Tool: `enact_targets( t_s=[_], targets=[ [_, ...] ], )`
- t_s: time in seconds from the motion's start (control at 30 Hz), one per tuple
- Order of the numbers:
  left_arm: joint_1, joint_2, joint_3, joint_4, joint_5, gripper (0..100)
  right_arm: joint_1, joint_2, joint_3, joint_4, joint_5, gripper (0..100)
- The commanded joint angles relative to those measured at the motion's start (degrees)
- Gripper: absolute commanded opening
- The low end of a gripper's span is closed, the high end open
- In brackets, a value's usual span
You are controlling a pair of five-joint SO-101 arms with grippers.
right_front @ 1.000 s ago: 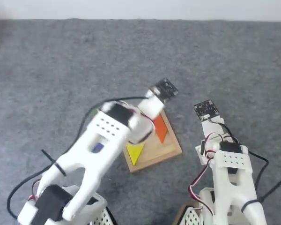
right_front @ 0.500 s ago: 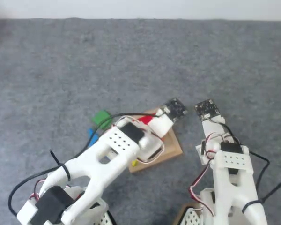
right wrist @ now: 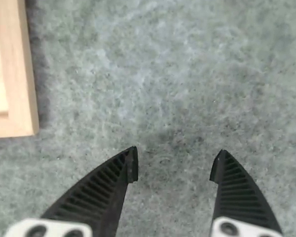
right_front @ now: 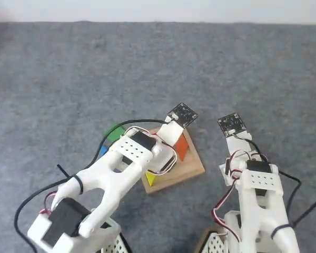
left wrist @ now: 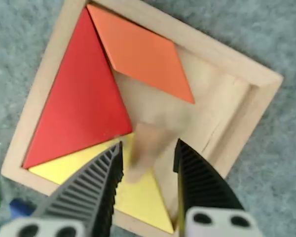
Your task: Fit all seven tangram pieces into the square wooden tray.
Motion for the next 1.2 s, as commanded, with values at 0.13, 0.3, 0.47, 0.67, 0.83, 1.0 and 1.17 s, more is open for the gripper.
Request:
enact_targets(
  t_s=[0.13,0.3,0.47,0.67,0.83,1.0,1.17],
  targets=[
    [-0.2,-0.4,-2.0,-0.7,-2.3,16,-0.4,-1.2,-0.2,-2.1,0.2,24.9],
    [-0.4,-0.4,-4.8,1.8,-2.3,16,-0.4,-1.2,-0.1,-2.3,0.2,24.9],
    [-0.4,-0.5,-8.7,6.5,-2.3,16,-0.4,-1.2,-0.1,-2.6,0.2,24.9],
    [-0.4,-0.5,-12.2,10.9,-2.5,16,-0.3,-1.2,-0.1,-2.7,0.2,24.9],
    [-3.5,0.2,-9.1,5.8,-2.4,16,-0.3,-1.2,-0.1,-2.6,0.2,24.9],
    [-1.3,-0.4,-1.7,2.2,-3.0,16,-0.3,-1.2,-0.1,-2.7,0.2,24.9],
    [0.6,-0.4,-1.4,1.8,-3.7,16,-0.4,-1.2,-0.1,-2.7,0.2,24.9]
  ],
)
